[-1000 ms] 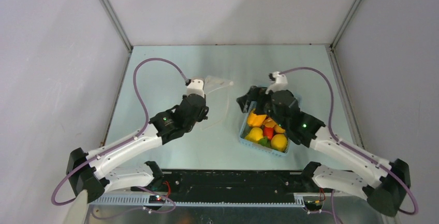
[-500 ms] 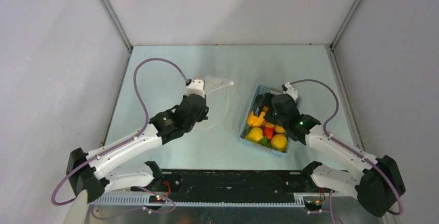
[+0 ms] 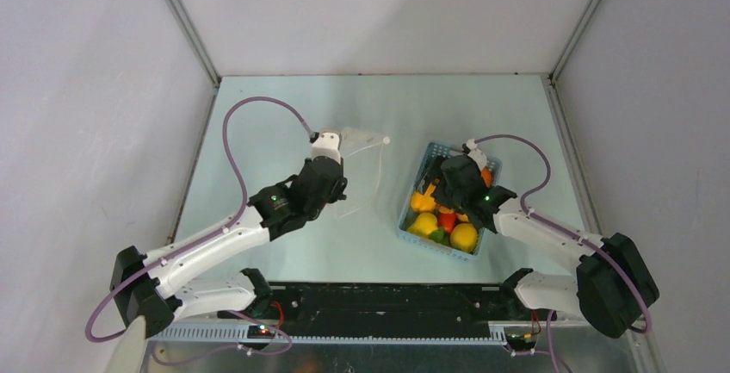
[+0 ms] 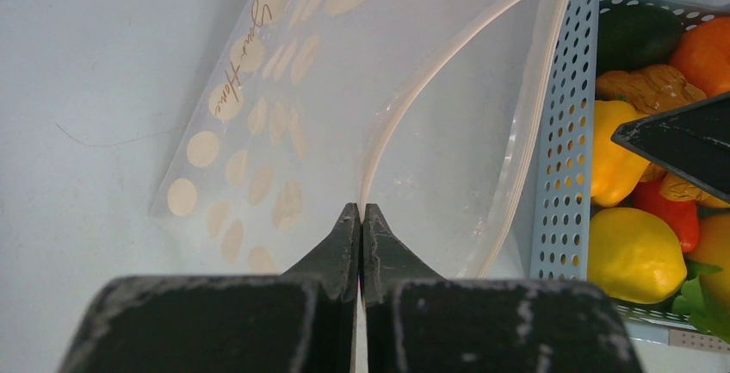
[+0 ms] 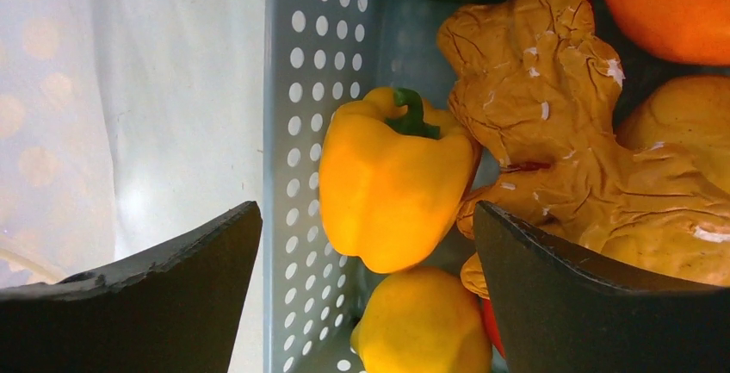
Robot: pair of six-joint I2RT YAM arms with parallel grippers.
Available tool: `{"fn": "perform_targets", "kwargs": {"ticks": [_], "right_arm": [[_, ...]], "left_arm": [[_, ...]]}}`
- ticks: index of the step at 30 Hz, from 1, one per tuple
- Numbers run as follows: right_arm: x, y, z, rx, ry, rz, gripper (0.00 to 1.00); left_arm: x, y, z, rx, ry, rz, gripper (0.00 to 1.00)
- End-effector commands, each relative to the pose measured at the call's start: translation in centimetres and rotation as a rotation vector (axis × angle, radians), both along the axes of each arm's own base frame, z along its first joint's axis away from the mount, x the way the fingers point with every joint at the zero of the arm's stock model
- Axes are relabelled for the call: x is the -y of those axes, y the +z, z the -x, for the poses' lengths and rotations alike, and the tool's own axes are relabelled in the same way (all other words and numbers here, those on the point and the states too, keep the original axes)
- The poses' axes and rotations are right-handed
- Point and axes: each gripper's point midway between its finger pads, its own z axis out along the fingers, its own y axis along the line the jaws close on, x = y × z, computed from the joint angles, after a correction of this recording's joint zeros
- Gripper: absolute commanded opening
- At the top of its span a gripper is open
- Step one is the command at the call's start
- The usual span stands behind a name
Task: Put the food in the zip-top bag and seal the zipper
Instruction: Pick up the fake fruit from the bin.
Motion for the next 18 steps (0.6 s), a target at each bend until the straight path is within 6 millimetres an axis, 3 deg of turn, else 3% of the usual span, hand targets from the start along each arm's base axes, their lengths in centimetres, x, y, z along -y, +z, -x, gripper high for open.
{"fn": "perform_targets", "kwargs": {"ticks": [1,18], "right_arm": [[0.6,0.0,-1.0,0.017,-0.079,-0.004,0.97],[0.9,-3.7,-0.6,-0.092,-0.116,0.112,0.93]], "left_arm": [[0.8,1.7,-0.4,0.027,-0.005,0.051,0.0],[0.9,1.7,-0.4,0.024,-0.005,0.057,0.0]]}}
